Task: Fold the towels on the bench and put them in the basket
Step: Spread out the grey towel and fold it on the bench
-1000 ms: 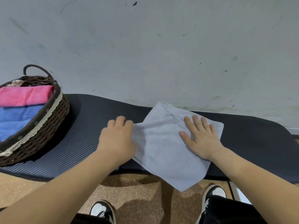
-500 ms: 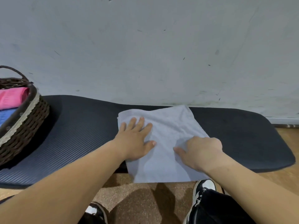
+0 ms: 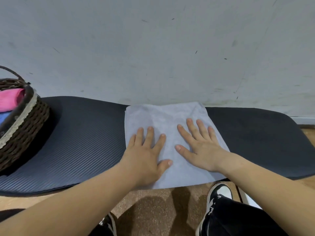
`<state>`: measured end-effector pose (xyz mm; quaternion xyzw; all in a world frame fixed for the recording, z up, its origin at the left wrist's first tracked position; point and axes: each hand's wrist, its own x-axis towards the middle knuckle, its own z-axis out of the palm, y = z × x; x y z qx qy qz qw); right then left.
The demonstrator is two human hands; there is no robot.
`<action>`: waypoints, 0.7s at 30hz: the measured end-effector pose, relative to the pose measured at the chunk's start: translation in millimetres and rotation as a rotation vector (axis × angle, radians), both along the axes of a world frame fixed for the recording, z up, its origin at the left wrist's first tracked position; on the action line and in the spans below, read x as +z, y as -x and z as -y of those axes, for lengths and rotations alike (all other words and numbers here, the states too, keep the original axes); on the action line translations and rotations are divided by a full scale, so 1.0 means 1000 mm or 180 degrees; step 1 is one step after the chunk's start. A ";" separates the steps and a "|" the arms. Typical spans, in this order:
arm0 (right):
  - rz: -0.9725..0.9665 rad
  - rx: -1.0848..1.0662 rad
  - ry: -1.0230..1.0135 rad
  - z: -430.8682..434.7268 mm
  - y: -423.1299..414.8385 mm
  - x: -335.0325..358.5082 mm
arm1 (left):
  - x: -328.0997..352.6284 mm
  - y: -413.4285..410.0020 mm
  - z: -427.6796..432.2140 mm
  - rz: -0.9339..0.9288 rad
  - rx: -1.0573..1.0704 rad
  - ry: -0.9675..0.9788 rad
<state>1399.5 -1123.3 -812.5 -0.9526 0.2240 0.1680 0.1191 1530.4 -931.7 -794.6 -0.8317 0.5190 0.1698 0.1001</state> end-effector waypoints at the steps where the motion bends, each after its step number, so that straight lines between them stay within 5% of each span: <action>1: 0.0080 -0.0072 -0.0028 0.002 -0.005 -0.001 | -0.002 -0.014 0.002 -0.0044 -0.0088 0.0057; 7: 0.0593 0.0060 -0.0074 -0.003 -0.009 0.001 | -0.009 -0.054 -0.010 -0.0080 -0.0331 0.0621; 21: 0.0211 0.0408 0.0106 -0.056 0.054 0.002 | -0.013 -0.033 -0.084 0.0056 -0.1277 0.1115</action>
